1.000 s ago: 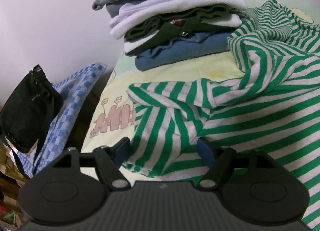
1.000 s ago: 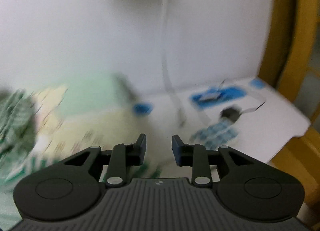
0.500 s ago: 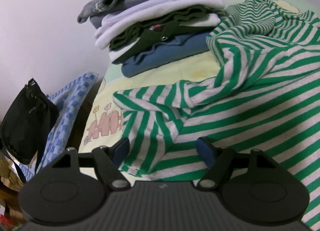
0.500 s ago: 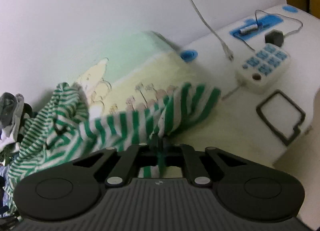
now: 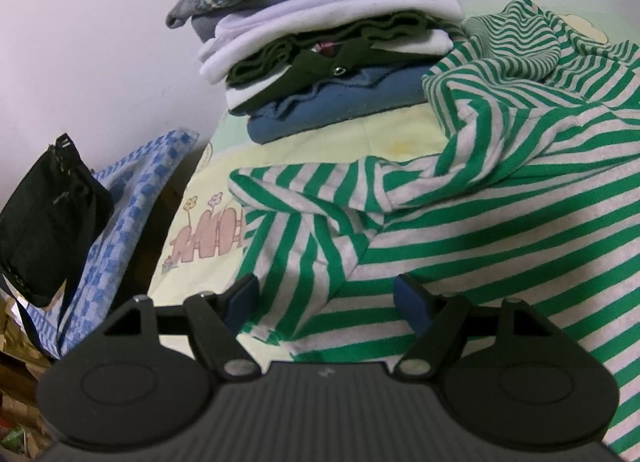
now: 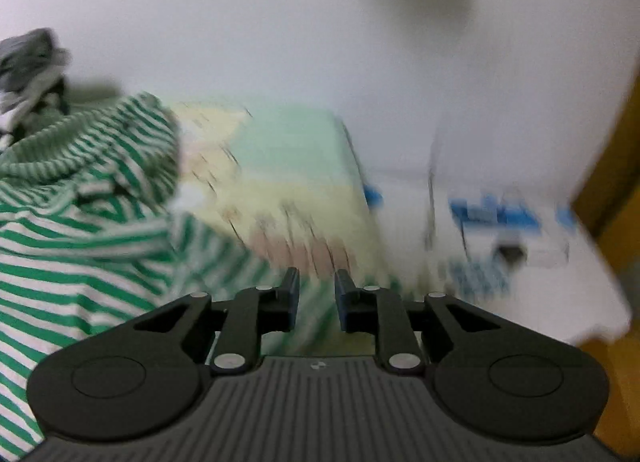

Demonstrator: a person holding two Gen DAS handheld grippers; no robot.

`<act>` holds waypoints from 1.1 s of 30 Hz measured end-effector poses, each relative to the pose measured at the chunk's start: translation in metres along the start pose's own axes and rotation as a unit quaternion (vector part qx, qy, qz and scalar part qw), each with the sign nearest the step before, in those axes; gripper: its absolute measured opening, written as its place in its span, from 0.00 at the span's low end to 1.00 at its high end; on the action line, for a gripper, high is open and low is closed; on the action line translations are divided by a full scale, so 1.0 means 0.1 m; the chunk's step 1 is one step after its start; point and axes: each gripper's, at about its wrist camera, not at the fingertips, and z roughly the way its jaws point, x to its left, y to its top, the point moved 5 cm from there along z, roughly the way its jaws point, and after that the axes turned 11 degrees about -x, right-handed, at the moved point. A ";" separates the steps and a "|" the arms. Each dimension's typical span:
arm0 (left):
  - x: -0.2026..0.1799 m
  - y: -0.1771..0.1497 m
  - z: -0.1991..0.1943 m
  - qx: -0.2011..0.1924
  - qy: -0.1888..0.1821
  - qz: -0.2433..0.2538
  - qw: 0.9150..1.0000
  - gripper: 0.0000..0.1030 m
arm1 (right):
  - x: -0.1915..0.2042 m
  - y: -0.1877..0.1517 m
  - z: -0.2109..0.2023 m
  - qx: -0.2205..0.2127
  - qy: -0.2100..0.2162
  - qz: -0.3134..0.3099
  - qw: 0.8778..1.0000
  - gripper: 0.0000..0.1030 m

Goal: Fold clothes

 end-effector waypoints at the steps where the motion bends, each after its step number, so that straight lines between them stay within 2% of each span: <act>1: 0.00 0.00 0.00 0.000 -0.001 0.000 1.000 0.75 | -0.10 -0.07 0.02 0.011 0.001 0.048 0.999 0.25; 4: 0.01 0.00 0.00 0.001 0.000 0.000 1.000 0.76 | -0.33 -0.21 0.14 0.025 0.011 0.184 0.983 0.39; 5: 0.00 0.00 0.00 0.001 0.001 0.003 1.000 0.76 | -0.39 -0.23 0.21 0.023 0.019 0.219 0.975 0.40; 7: -0.01 0.00 0.00 0.001 0.002 0.007 1.000 0.76 | -0.39 -0.24 0.30 0.017 0.035 0.257 0.966 0.42; 8: -0.01 0.00 0.00 0.001 0.002 0.009 1.000 0.76 | -0.37 -0.24 0.38 0.016 0.042 0.266 0.963 0.40; 9: -0.02 0.00 0.00 0.001 0.002 0.011 1.000 0.76 | -0.30 -0.20 0.39 0.017 0.047 0.262 0.964 0.22; 10: -0.02 0.00 -0.01 0.001 0.003 0.012 1.000 0.76 | -0.24 -0.16 0.40 0.017 0.053 0.255 0.965 0.08; 12: -0.02 0.00 -0.01 0.001 0.002 0.014 1.000 0.76 | -0.04 -0.04 0.35 0.007 0.079 0.228 0.970 0.08; 15: -0.02 0.00 -0.01 0.003 0.003 0.011 1.000 0.77 | 0.45 0.21 0.14 -0.026 0.146 0.140 0.979 0.09; 16: -0.02 0.01 -0.01 0.003 0.004 0.011 1.000 0.77 | 0.66 0.22 0.10 -0.019 0.166 0.096 0.981 0.15; 17: -0.02 0.01 -0.01 0.003 0.004 0.010 1.000 0.77 | 0.87 0.21 0.05 -0.011 0.185 0.052 0.981 0.19; 18: -0.03 0.01 -0.01 0.004 0.005 0.011 1.000 0.77 | 1.02 0.17 0.00 0.002 0.208 0.024 0.978 0.29; 20: -0.03 0.01 -0.01 0.004 0.005 0.013 1.000 0.77 | 1.24 0.06 -0.12 0.021 0.251 -0.015 0.968 0.32; 23: -0.02 -0.01 -0.02 0.004 0.003 0.012 1.000 0.78 | 1.10 0.03 -0.31 -0.003 0.247 -0.012 0.969 0.34; 26: 0.01 -0.02 -0.03 0.003 0.002 0.003 1.000 0.80 | 0.62 0.06 -0.37 -0.031 0.189 0.039 0.981 0.37; 29: 0.02 -0.03 -0.02 0.002 0.001 -0.002 1.000 0.81 | 0.34 0.05 -0.21 -0.017 0.145 0.039 0.989 0.40; 32: 0.01 -0.02 -0.02 0.000 0.002 0.002 1.000 0.81 | 0.38 -0.04 -0.02 -0.002 0.147 0.003 0.989 0.42; 33: 0.01 -0.02 -0.02 0.001 0.003 0.005 1.000 0.81 | 0.42 -0.08 0.05 0.006 0.144 -0.006 0.989 0.46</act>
